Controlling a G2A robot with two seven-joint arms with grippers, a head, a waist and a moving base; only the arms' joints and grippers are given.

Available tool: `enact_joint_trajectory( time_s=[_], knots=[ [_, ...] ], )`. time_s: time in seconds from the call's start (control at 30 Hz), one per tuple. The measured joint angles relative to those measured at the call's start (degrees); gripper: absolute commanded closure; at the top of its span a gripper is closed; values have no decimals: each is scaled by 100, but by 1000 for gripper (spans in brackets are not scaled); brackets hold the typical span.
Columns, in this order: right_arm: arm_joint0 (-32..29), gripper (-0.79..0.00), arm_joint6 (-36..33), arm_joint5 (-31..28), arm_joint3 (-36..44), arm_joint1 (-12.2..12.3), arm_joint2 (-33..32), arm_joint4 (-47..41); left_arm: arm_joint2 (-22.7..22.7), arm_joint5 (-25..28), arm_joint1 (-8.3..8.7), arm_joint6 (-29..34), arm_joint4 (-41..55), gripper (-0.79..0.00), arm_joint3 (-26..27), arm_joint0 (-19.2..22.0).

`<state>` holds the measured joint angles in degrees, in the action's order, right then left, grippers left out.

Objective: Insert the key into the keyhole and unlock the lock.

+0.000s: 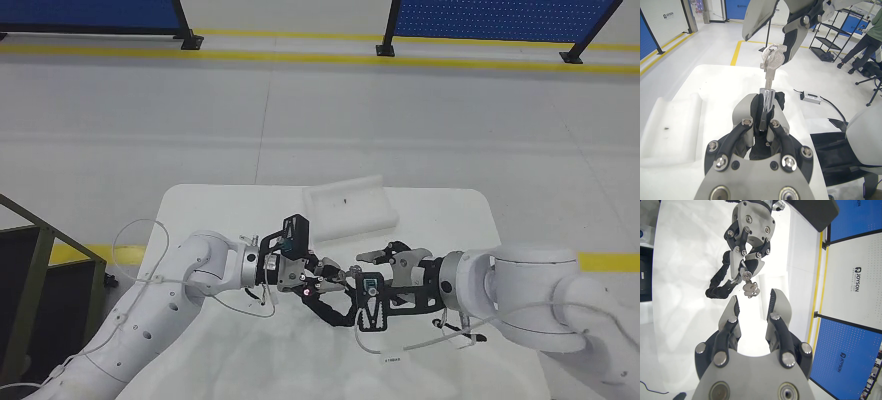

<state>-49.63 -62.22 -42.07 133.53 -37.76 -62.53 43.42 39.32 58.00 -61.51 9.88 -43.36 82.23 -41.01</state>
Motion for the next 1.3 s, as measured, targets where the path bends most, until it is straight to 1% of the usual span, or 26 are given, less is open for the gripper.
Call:
enact_joint_trajectory(
  time_s=[0.23, 0.33, 0.5, 0.63, 0.67, 0.77, 0.87, 1.07, 1.17, 1.3],
  knots=[
    [223, -262, 136, -135, -4, 160, 192, -82, -63, 0, -1, 34, 33, 0, 9, 30],
    [311, -240, 155, -154, -17, 184, 270, -122, -111, 0, -10, 42, 57, 0, 8, 54],
    [443, -234, 186, -185, -65, 185, 427, -156, -190, 0, -25, 41, 84, 0, -4, 107],
    [531, -169, 217, -216, -101, 164, 560, -178, -231, 0, -29, 24, 95, 0, -28, 139],
    [549, -95, 223, -222, -109, 157, 592, -180, -240, 0, -29, 22, 95, 0, -29, 145],
    [599, 0, 230, -206, -141, 133, 682, -194, -269, 0, -31, -5, 90, 0, -28, 164],
    [621, 0, 244, -121, -186, 110, 757, -240, -291, 0, -32, -44, 73, 0, -27, 182],
    [579, 0, 180, 511, -333, 78, 803, -621, -322, 0, -36, -142, 8, 0, -30, 207],
    [536, 0, 97, 969, -385, 65, 788, -852, -337, 0, -42, -194, -33, 0, -34, 212],
    [485, 0, -78, 1748, -408, 38, 770, -1274, -323, 0, -48, -289, -151, 0, -42, 218]
  ],
)
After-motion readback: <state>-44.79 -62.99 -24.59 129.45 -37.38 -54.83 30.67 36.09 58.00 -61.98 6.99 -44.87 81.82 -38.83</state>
